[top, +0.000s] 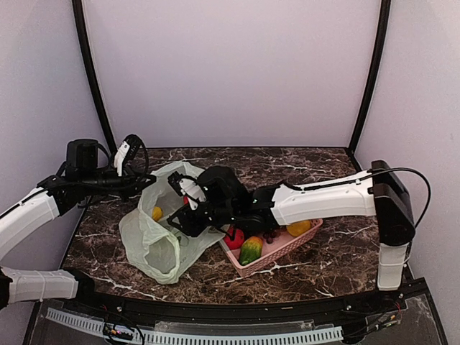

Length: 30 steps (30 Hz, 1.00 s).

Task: Untie the knot of the plastic bag and take out the fruit
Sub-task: Adjust the bag handles on the takeout bag, then reach into the gripper in the takeout bag.

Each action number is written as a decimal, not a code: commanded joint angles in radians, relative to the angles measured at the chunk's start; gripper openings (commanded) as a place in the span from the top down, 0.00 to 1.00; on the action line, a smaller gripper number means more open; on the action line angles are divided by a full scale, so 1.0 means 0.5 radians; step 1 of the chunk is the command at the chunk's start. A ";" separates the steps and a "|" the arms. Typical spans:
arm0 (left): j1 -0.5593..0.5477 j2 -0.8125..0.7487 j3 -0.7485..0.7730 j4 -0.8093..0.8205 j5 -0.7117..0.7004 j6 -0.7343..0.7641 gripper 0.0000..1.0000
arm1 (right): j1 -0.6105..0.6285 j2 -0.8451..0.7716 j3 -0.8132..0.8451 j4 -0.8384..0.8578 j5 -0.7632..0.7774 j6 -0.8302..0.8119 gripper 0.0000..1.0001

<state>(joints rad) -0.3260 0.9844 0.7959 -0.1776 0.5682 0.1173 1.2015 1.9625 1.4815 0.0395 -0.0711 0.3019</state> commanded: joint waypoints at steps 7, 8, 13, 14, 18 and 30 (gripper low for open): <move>-0.026 -0.059 0.037 -0.012 0.198 -0.051 0.99 | -0.115 0.368 0.324 -0.163 0.106 0.043 0.66; -0.026 -0.052 0.048 -0.020 0.241 -0.061 0.99 | -0.121 0.413 0.374 -0.186 0.099 0.043 0.66; -0.032 -0.040 0.105 -0.095 0.331 -0.072 0.99 | -0.138 0.602 0.632 -0.231 0.017 0.028 0.65; -0.034 -0.041 0.107 -0.098 0.354 -0.082 0.99 | -0.142 0.638 0.679 -0.234 0.008 0.037 0.62; -0.049 -0.037 0.112 -0.063 0.429 -0.155 0.99 | -0.160 0.774 0.845 -0.240 -0.051 0.080 0.50; -0.121 -0.029 -0.025 0.342 0.270 -0.634 0.87 | -0.228 0.903 0.898 -0.220 -0.241 0.284 0.29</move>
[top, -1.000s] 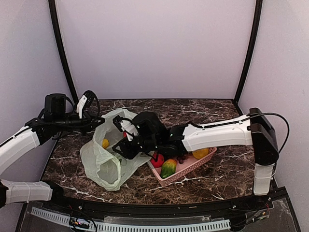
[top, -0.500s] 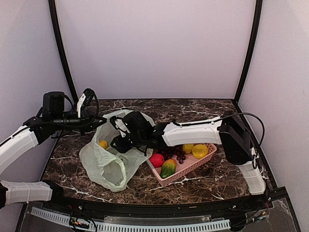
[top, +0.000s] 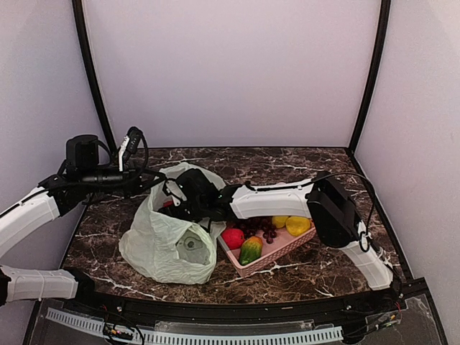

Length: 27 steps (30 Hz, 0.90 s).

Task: Untie the knot of the plastic bag and take out the fruit
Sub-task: Reach into the gripper in the takeout bag, then hold the takeout bag at the center of the board.

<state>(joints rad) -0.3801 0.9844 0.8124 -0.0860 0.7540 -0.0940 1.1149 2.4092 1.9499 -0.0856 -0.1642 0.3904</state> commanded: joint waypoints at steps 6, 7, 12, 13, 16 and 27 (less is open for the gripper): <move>-0.006 -0.187 -0.070 -0.222 -0.675 -0.281 0.31 | -0.099 -0.060 -0.148 0.082 -0.023 0.132 0.27; 0.002 -0.202 -0.072 -0.315 -0.740 -0.300 0.23 | -0.103 -0.064 -0.155 0.081 -0.019 0.130 0.27; 0.113 -0.281 -0.073 -0.639 -0.860 -0.457 0.03 | -0.113 -0.075 -0.178 0.080 0.003 0.123 0.27; 0.154 -0.283 -0.079 -0.711 -0.839 -0.486 0.02 | -0.113 -0.075 -0.177 0.082 0.002 0.121 0.27; 0.358 -0.311 -0.131 -0.784 -0.760 -0.574 0.01 | -0.115 -0.078 -0.185 0.089 0.003 0.117 0.27; 0.638 -0.207 -0.674 -0.527 -0.688 -0.775 0.01 | -0.114 -0.114 -0.178 0.100 -0.061 0.155 0.27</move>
<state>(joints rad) -0.0734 0.8562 0.5404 -0.3985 0.3973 -0.4305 1.0611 2.4054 1.8713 -0.0532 -0.1799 0.4507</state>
